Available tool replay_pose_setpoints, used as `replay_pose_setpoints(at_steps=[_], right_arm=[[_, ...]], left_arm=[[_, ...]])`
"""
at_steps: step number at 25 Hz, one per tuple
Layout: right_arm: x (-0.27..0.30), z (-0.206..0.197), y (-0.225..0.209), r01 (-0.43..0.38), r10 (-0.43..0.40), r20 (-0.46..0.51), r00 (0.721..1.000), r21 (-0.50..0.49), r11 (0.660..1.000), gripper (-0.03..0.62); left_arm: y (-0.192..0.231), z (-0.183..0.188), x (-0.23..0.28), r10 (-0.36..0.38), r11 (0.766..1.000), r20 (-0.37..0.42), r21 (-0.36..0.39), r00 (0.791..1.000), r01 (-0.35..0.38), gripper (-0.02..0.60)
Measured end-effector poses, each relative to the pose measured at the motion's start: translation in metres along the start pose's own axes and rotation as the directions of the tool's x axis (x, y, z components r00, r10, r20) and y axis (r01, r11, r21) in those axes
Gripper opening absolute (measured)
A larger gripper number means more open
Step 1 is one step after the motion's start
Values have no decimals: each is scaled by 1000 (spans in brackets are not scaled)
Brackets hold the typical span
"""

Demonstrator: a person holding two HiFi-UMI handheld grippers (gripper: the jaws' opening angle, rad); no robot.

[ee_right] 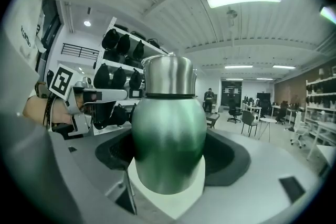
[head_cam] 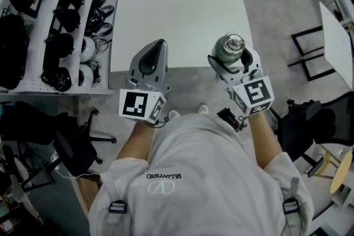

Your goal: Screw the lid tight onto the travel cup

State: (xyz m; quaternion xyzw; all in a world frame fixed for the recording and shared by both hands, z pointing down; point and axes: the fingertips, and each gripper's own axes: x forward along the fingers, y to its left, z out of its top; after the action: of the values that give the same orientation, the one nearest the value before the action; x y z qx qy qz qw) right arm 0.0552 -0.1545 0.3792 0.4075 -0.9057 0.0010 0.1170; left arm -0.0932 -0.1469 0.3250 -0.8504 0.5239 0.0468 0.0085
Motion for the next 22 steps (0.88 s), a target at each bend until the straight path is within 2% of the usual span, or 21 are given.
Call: replay_pose_setpoints(at_steps=[9, 22], right_arm=[[-5, -5, -6, 11, -11, -1, 1000, 26, 1000, 385], [-7, -7, -5, 11, -11, -2, 1000, 38, 999, 385]], left_arm=[[10, -13, -6, 57, 998, -40, -21, 998, -57, 3], [14, -17, -8, 82, 996, -54, -26, 995, -83, 3]])
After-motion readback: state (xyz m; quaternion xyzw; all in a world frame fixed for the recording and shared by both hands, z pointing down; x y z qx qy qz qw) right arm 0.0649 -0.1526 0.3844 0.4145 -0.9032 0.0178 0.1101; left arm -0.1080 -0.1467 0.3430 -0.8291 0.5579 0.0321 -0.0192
